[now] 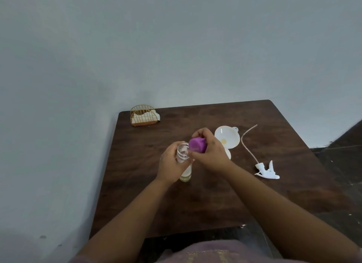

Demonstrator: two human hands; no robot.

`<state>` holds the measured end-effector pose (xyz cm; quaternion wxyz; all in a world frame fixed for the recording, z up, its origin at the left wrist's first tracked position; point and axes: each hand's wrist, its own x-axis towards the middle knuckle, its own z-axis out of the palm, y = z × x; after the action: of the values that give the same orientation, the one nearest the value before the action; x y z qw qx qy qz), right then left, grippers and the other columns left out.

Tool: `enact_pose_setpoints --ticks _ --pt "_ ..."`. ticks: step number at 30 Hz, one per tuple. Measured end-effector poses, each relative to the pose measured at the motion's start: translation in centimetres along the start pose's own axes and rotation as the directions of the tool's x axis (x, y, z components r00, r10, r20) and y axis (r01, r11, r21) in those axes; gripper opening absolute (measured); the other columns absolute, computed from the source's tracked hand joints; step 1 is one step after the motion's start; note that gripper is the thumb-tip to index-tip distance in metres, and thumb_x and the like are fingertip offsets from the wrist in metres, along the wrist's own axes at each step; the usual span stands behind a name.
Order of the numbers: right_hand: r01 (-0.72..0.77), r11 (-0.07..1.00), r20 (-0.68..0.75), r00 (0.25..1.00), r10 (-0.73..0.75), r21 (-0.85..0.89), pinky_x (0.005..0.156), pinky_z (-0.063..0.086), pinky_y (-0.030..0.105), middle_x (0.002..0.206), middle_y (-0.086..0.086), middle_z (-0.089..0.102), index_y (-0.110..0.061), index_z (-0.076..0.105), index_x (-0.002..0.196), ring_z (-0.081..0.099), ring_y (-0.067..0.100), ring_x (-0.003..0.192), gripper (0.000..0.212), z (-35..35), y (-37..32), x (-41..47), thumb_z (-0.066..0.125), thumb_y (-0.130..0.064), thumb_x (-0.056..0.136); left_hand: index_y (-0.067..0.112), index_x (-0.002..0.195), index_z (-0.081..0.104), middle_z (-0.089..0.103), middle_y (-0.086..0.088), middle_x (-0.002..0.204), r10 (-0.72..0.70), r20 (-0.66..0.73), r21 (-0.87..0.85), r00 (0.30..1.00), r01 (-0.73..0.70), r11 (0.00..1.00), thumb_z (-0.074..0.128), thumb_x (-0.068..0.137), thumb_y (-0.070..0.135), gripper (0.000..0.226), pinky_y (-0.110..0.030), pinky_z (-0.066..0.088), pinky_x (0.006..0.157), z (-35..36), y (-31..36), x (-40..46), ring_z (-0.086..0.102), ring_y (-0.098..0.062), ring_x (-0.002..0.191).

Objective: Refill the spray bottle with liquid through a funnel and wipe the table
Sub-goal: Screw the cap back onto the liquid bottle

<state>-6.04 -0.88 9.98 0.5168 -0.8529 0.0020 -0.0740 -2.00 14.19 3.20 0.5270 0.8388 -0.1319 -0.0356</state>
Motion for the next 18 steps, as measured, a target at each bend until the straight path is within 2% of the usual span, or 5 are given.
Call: enact_pose_setpoints --ticks 3,5,8,12,18 --pt "-0.256 0.931 0.147 0.963 0.224 0.262 0.081 0.059 0.034 0.107 0.000 0.062 -0.019 0.058 0.110 0.063 0.020 0.101 0.032 0.6 0.3 2.0 0.073 -0.031 0.083 0.035 0.113 0.058 0.068 0.011 0.107 -0.049 0.050 -0.064 0.998 0.052 0.997 0.082 0.071 0.041 0.049 -0.042 0.058 0.085 0.0 0.0 0.1 0.066 -0.006 0.098" --pt "-0.304 0.917 0.139 0.951 0.276 0.257 0.081 0.058 0.035 0.112 0.004 0.059 -0.018 0.055 0.115 0.061 0.024 0.105 0.029 1.1 0.6 2.8 0.062 -0.034 0.091 0.031 0.115 0.060 0.068 0.010 0.108 -0.056 0.063 -0.078 0.996 0.061 0.995 0.082 0.069 0.045 0.052 -0.042 0.058 0.086 0.0 -0.1 0.3 0.065 -0.006 0.099" --pt "-0.221 0.975 0.035 0.975 0.220 0.025 0.078 0.055 0.031 0.115 0.000 0.053 -0.021 0.046 0.121 0.056 0.019 0.104 0.027 1.3 0.8 3.5 0.047 -0.036 0.098 0.029 0.114 0.060 0.066 0.010 0.109 -0.050 0.072 -0.082 0.996 0.056 0.995 0.083 0.069 0.044 0.052 -0.042 0.056 0.087 0.1 0.1 0.3 0.063 -0.006 0.101" --pt "-0.186 0.951 0.108 0.970 0.218 -0.246 0.086 0.053 0.034 0.120 0.009 0.052 -0.015 0.050 0.123 0.054 0.023 0.107 0.036 2.3 1.7 3.4 0.033 -0.038 0.102 0.023 0.121 0.057 0.063 0.004 0.115 -0.035 0.076 -0.066 0.996 0.040 0.997 0.082 0.074 0.031 0.054 -0.043 0.054 0.091 0.4 0.1 0.3 0.061 -0.013 0.107" --pt "0.232 0.795 0.196 0.970 -0.145 -0.560 0.072 0.036 0.022 0.090 -0.005 0.047 -0.014 0.055 0.098 0.046 0.011 0.083 0.021 3.2 0.6 3.3 0.039 -0.027 0.102 0.022 0.133 0.049 0.058 0.000 0.129 -0.100 0.135 -0.039 0.986 0.107 0.994 0.076 0.081 0.017 0.059 -0.044 0.049 0.102 0.6 -0.3 0.6 0.053 -0.019 0.122"
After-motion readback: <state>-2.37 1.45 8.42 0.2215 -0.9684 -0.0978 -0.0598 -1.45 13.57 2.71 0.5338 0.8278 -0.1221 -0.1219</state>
